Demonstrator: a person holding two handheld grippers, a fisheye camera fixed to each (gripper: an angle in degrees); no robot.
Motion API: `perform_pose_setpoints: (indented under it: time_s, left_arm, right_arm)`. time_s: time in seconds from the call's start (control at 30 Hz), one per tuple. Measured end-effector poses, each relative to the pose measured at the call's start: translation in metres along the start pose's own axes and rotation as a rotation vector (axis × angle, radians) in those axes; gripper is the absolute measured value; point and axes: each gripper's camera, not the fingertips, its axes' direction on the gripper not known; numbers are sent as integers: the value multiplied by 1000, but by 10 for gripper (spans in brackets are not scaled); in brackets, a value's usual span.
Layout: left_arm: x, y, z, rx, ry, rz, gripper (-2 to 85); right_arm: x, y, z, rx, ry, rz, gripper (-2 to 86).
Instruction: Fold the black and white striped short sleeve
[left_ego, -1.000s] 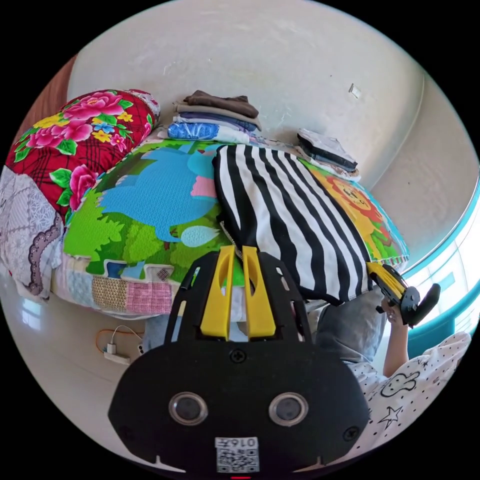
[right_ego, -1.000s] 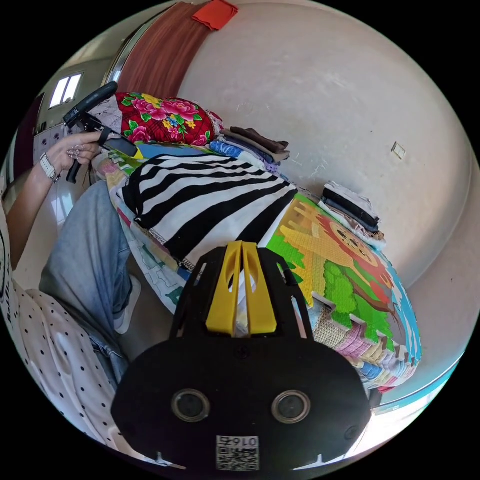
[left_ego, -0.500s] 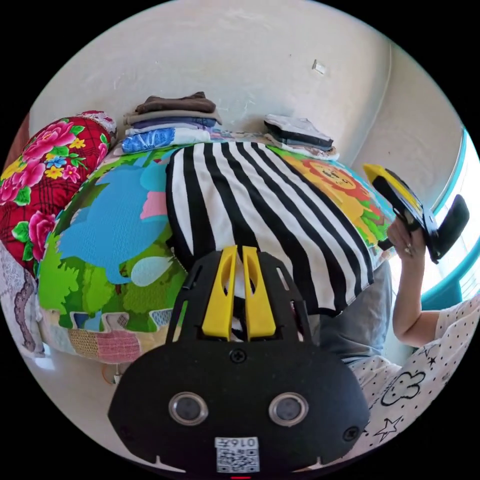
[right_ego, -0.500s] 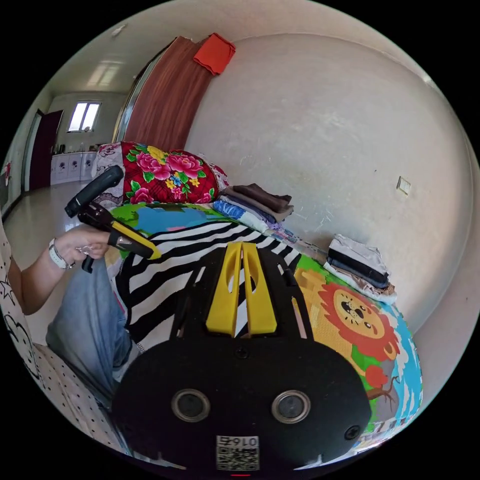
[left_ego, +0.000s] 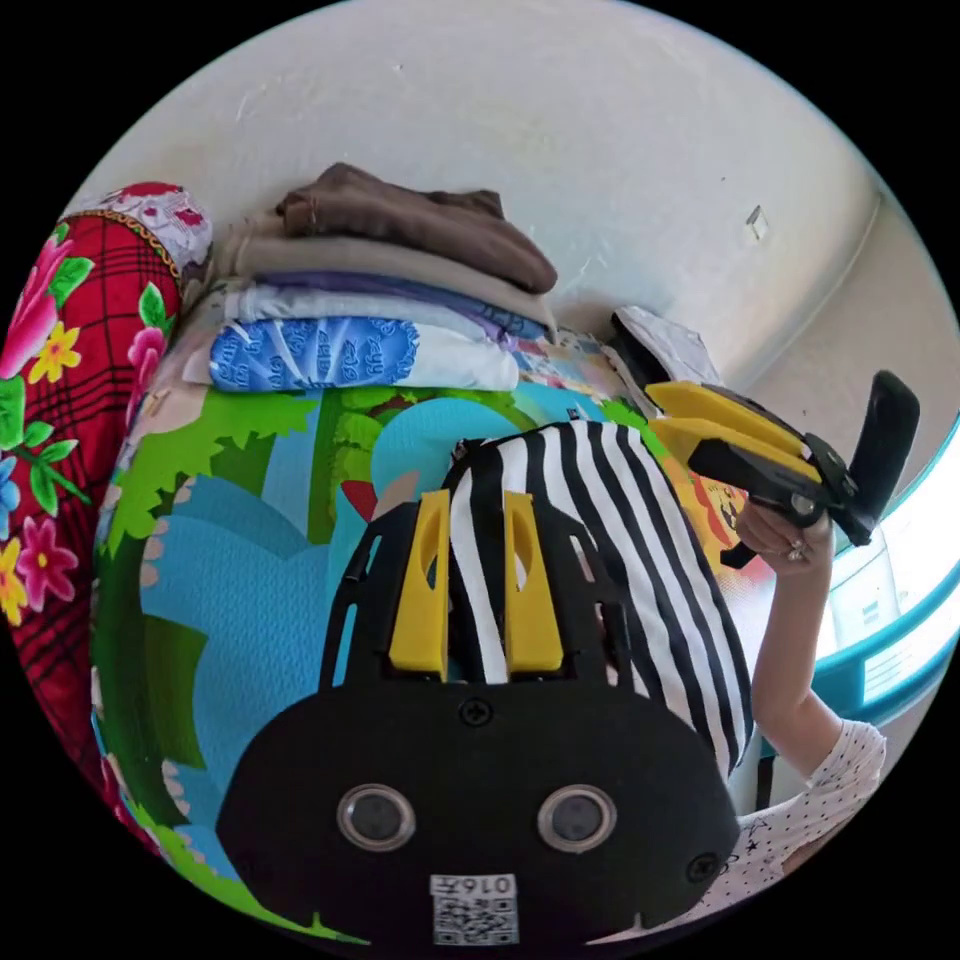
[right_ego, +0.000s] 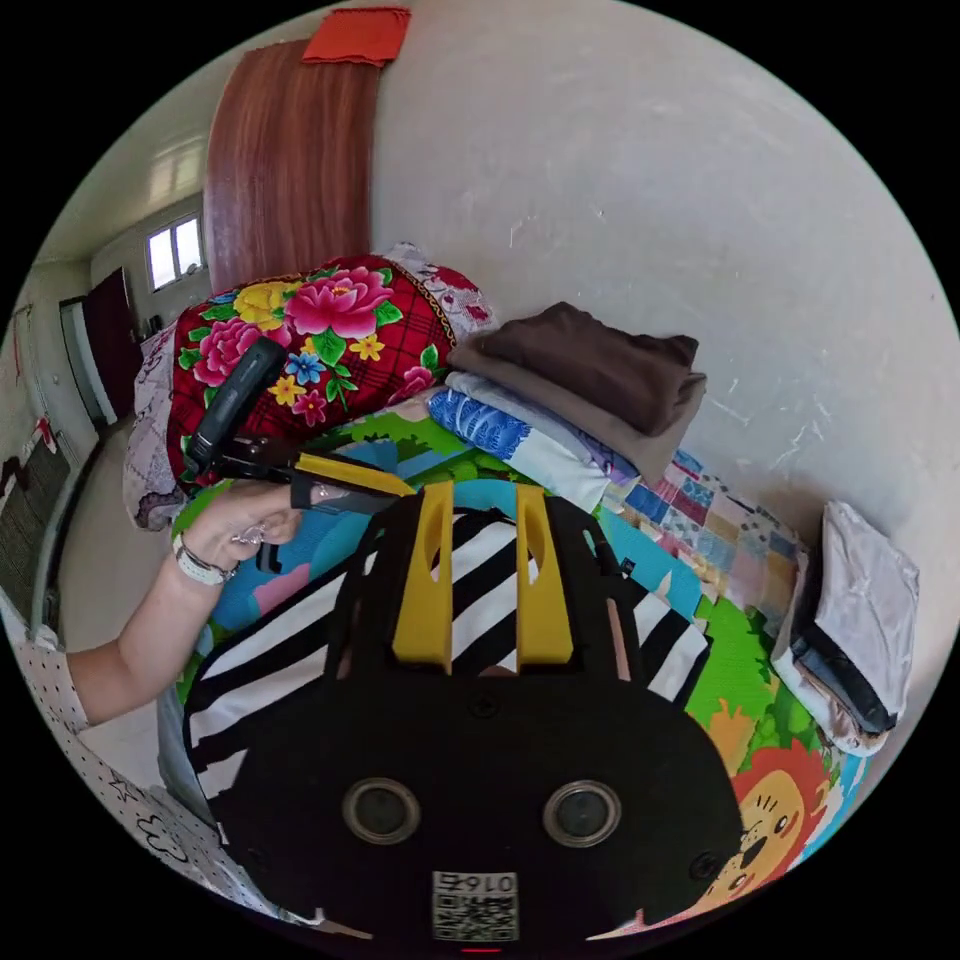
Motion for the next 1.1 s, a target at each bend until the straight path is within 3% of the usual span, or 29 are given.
perform_pose_setpoints:
  time_s: [0.13,0.23,0.33,0.43,0.53,0.73,0.87,1.0,1.1]
  left_arm:
    - [-25,-8,37,-105,103,-24,54]
    - [-34,-8,21,44,240,26,34]
    - [-25,-11,17,54,336,119,30]
    - [-4,-9,18,59,247,197,29]
    - [23,-3,18,76,2,278,30]
    - [47,2,30,137,-314,265,4]
    - [50,-5,48,64,-178,337,-7]
    - [86,2,73,-96,20,654,-8]
    - [107,11,97,-198,-51,790,-7]
  right_arm:
    - [62,-47,83,-213,-92,71,131]
    - [88,-44,109,-232,-109,114,128]
    - [113,-53,108,-242,-76,135,124]
    - [135,-70,79,-133,-91,174,119]
    - [144,-87,51,-49,-164,118,115]
    - [157,-120,55,-105,-131,126,110]
    - [181,-137,56,-82,-232,186,96]
    - [195,-154,55,-117,-242,181,99]
    - [195,-169,67,-207,-245,132,102]
